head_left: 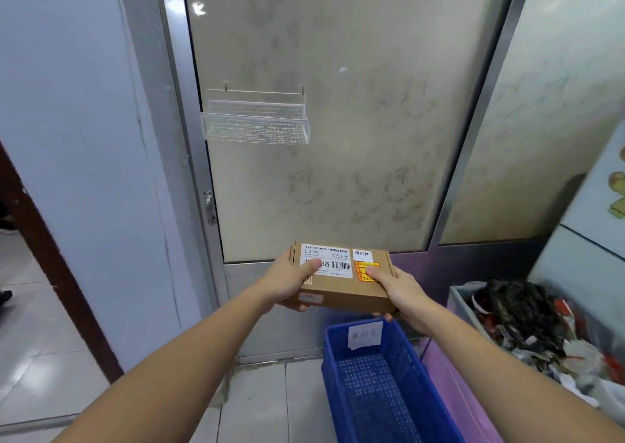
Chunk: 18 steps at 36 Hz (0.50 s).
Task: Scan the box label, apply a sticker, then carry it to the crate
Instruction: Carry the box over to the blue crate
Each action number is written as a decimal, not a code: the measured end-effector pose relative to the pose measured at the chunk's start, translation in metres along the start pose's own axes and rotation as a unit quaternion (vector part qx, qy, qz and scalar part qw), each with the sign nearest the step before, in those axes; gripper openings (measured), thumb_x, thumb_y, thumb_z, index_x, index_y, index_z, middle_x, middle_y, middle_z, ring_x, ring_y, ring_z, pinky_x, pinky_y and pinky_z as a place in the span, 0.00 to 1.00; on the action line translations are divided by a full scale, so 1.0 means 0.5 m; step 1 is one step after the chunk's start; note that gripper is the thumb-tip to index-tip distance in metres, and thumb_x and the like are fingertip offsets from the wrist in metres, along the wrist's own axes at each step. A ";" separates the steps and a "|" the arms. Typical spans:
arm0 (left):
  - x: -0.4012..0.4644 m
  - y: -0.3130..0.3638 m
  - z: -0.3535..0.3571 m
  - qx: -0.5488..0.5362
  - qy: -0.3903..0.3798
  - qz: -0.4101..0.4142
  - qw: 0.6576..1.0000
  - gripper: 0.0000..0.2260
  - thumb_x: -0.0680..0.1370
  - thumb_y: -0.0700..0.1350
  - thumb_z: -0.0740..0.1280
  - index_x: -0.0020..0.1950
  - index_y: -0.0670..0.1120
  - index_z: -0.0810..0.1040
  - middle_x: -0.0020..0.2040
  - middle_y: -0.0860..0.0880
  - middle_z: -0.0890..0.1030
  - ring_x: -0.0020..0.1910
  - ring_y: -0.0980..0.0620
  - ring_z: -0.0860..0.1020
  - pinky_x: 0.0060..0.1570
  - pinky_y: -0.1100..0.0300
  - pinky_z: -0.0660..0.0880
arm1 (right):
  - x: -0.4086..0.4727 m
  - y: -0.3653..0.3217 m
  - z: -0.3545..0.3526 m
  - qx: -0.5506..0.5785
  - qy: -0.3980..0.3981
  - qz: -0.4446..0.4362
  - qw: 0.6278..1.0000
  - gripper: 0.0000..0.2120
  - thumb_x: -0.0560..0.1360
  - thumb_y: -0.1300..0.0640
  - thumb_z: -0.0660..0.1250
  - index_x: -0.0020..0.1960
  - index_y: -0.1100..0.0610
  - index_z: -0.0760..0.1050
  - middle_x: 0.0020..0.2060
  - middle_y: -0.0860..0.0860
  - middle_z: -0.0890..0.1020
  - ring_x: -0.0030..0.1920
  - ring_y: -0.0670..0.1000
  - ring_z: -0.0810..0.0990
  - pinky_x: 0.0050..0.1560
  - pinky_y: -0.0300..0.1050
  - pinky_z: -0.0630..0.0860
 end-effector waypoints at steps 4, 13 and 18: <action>0.113 0.005 -0.031 0.012 0.000 0.006 1.000 0.17 0.79 0.60 0.71 0.65 0.58 0.71 0.53 0.51 0.87 0.39 0.48 0.89 0.30 0.53 0.84 | 0.099 -0.019 0.010 0.005 0.010 0.000 1.000 0.18 0.75 0.36 0.69 0.62 0.41 0.76 0.47 0.54 0.89 0.39 0.60 0.89 0.23 0.42 0.75; 0.404 -0.006 -0.054 0.024 -0.061 0.049 0.997 0.15 0.76 0.61 0.72 0.61 0.63 0.74 0.52 0.54 0.88 0.40 0.45 0.89 0.33 0.44 0.85 | 0.310 -0.034 0.002 0.023 0.084 -0.005 0.996 0.18 0.77 0.38 0.68 0.64 0.41 0.74 0.46 0.50 0.89 0.39 0.54 0.89 0.25 0.40 0.76; 0.547 -0.013 -0.008 0.065 -0.127 0.060 0.988 0.18 0.73 0.64 0.72 0.60 0.66 0.73 0.49 0.56 0.88 0.38 0.47 0.88 0.31 0.44 0.85 | 0.377 0.028 -0.025 0.046 0.164 0.018 0.985 0.17 0.76 0.36 0.68 0.62 0.37 0.73 0.41 0.44 0.88 0.34 0.49 0.88 0.23 0.38 0.75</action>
Point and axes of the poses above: each hand's wrist, its own x-axis towards the middle knuckle, its own z-axis out of the palm, y = z × x, the point moved 5 cm from there along x, towards the middle knuckle
